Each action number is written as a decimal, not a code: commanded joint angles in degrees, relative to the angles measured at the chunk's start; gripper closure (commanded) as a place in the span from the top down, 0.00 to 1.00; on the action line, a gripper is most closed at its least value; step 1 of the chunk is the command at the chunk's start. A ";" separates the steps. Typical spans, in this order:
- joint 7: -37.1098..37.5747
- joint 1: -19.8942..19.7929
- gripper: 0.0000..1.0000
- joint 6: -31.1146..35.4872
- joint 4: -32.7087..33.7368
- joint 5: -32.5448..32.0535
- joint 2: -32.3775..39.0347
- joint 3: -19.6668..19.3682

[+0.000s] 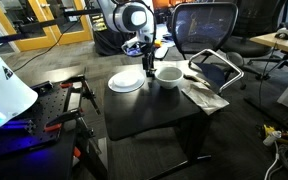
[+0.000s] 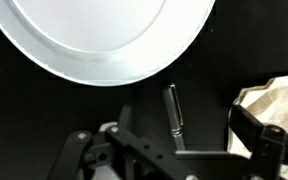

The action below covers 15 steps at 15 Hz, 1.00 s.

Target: Move the white bowl backwards, put the pen inside the white bowl

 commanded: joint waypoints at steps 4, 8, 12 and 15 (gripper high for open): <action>0.36 0.70 1.00 1.18 1.86 2.62 2.40 -1.30; 0.44 0.80 0.72 1.44 2.30 3.52 3.07 -1.61; 0.23 0.72 0.45 1.39 2.89 3.84 3.14 -1.42; 0.17 0.65 0.23 1.48 3.05 3.90 3.11 -1.36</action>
